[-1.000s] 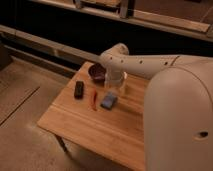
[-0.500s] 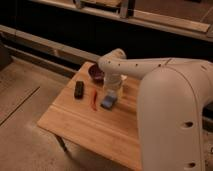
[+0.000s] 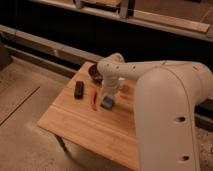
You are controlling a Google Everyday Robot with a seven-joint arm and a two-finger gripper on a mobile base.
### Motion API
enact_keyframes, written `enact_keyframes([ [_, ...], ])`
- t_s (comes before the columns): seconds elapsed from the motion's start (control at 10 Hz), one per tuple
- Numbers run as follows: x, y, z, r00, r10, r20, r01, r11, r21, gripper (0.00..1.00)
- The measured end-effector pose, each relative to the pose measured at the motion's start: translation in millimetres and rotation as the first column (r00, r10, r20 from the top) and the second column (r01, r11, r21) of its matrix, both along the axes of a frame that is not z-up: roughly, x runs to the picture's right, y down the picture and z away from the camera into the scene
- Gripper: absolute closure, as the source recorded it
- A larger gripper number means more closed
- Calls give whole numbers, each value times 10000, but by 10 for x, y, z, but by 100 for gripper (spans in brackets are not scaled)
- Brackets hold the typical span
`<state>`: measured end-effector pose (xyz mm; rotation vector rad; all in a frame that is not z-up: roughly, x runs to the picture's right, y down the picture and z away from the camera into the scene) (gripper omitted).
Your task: Wipe the white sponge on the table
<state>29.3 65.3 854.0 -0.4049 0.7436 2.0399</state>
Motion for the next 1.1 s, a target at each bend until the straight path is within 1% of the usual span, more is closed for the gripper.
enact_keyframes([
  [0.1,-18,71,43,10000,8,13,-7,9999,-145,35],
  [0.3,-38,155,105,9996,-161,218,169,9992,-350,36],
  [0.4,-55,163,122,9989,-278,376,292,9989,-367,40],
  [0.5,-65,156,128,9981,-386,483,403,9986,-347,48],
  [0.6,-79,144,138,9966,-553,606,571,9980,-288,60],
  [0.7,-82,133,139,9955,-679,657,695,9973,-236,70],
  [0.8,-84,122,134,9948,-767,677,781,9968,-194,78],
  [0.9,-85,113,128,9938,-882,682,894,9959,-144,90],
  [1.0,-81,104,121,9932,-955,668,964,9953,-109,97],
  [1.1,-69,105,115,9929,-1017,623,1024,9947,-95,100],
])
